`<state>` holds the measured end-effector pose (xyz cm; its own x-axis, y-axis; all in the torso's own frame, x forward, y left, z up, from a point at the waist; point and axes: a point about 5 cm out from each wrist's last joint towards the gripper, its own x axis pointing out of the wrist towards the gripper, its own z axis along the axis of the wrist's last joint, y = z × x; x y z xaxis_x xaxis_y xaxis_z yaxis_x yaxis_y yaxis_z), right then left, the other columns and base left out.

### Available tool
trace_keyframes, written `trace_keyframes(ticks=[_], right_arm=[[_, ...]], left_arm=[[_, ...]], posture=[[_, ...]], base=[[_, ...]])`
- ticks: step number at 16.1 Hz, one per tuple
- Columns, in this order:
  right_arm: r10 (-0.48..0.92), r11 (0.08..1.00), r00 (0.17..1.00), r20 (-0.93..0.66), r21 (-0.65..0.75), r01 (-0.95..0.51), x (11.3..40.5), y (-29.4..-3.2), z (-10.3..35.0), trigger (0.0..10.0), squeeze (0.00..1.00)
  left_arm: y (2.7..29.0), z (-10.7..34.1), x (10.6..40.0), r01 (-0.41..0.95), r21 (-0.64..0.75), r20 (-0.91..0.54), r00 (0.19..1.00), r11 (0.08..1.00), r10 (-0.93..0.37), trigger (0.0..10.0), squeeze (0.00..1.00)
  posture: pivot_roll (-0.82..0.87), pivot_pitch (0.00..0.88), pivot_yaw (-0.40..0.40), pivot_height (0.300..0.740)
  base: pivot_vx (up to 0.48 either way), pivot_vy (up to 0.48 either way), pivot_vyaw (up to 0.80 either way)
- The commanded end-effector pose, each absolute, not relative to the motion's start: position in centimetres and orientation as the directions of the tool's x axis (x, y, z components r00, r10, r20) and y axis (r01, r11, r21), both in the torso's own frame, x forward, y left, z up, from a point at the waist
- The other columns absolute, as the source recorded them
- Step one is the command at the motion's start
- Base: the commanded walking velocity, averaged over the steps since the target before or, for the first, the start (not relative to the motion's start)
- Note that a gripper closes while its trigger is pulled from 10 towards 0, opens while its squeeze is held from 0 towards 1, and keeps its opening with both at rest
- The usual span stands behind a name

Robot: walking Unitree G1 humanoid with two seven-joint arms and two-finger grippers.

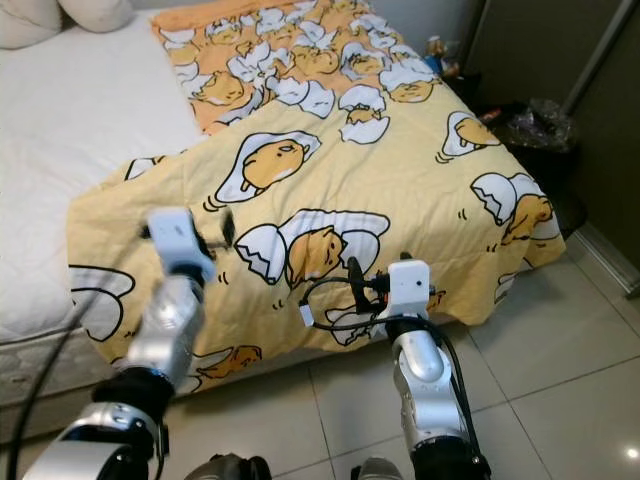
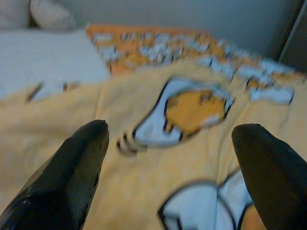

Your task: Clean up the room

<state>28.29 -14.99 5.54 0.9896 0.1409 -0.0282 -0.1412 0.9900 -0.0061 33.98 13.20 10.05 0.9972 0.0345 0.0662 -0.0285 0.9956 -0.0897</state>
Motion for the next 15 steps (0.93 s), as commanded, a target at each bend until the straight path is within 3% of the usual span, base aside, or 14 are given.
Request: trace_keyframes(ticks=[1, 5, 8, 11, 15], right_arm=[[0.148, 0.989, 0.989, -0.001, -0.003, -0.148, 29.1, -14.5, 6.5, 10.0, 0.00], [0.176, 0.984, 0.984, -0.008, 0.003, -0.176, 29.8, -14.1, 7.1, 10.0, 0.05], [0.183, 0.983, 0.983, -0.034, 0.007, -0.183, 29.8, -14.1, 6.7, 10.0, 0.10], [0.168, 0.986, 0.983, -0.072, 0.019, -0.167, 29.4, -15.0, 5.9, 10.0, 0.15], [0.155, 0.988, 0.983, -0.103, 0.032, -0.152, 29.2, -15.6, 5.1, 10.0, 0.16]], left_arm=[[13.6, 9.7, 33.9, -0.025, -0.089, 0.036, 0.999, 0.996, 0.028, 10.0, 0.00], [13.2, 9.0, 33.7, -0.021, -0.080, 0.003, 1.000, 0.997, 0.021, 10.0, 0.00], [14.0, 7.8, 33.2, -0.082, 0.049, -0.051, 0.995, 0.995, 0.084, 10.0, 0.00], [16.2, 5.8, 32.1, -0.182, 0.065, -0.148, 0.971, 0.981, 0.190, 10.0, 0.00], [16.0, 6.7, 32.6, -0.173, 0.088, -0.104, 0.978, 0.981, 0.181, 10.0, 0.00]], posture=[[-0.21, 0.021, 0.074, 0.731], [-0.21, 0.025, 0.072, 0.731], [-0.21, 0.024, 0.076, 0.731], [-0.21, 0.026, 0.086, 0.731], [-0.21, 0.018, 0.097, 0.731]], base=[[0.000, 0.480, 0.00], [0.000, 0.480, 0.17], [0.000, 0.446, 0.65], [0.000, 0.000, 0.57], [0.000, 0.000, 0.52]])
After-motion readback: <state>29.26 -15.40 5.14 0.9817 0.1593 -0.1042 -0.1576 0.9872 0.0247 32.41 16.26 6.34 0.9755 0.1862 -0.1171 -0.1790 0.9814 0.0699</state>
